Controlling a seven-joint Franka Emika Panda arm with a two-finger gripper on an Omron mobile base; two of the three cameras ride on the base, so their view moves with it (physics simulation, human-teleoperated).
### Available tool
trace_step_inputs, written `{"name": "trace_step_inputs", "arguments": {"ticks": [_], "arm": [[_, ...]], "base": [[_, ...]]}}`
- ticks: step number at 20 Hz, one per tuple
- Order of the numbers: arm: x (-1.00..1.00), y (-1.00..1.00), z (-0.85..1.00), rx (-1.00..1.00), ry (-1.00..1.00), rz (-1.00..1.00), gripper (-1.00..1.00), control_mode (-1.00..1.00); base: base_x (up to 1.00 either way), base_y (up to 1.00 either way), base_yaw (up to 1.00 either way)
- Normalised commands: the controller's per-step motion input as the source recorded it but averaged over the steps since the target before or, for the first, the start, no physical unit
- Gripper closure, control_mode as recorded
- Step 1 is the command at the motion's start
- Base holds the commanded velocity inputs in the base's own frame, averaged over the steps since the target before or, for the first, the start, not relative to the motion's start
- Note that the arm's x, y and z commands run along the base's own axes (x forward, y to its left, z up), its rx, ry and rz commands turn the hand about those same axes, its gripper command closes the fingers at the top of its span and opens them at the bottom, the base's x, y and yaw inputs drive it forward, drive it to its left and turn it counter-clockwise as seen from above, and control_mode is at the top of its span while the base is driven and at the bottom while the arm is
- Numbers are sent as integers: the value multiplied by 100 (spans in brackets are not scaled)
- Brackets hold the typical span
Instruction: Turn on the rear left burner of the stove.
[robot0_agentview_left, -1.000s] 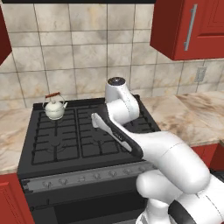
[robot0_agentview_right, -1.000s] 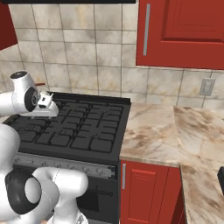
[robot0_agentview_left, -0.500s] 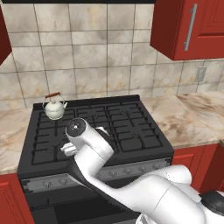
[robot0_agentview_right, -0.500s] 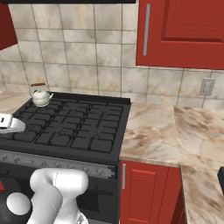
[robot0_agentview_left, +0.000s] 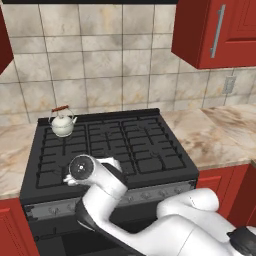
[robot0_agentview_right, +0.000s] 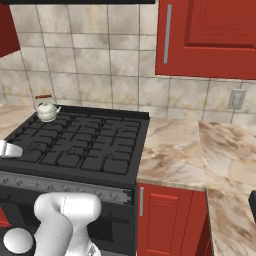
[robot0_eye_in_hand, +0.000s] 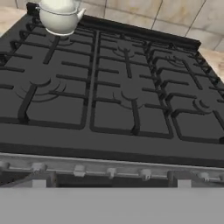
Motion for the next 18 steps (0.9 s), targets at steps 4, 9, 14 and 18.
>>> {"name": "trace_step_inputs", "arguments": {"ticks": [4,9,14,18], "arm": [[-36,53,-39,6,-48,0,-100,-100],[-34,29,-42,9,-66,0,-100,-100],[-11,39,-58,4,-36,0,-100,-100],[0,19,-46,0,-12,0,-100,-100]], "base": [[0,0,0],[0,0,0],[0,0,0],[0,0,0]]}}
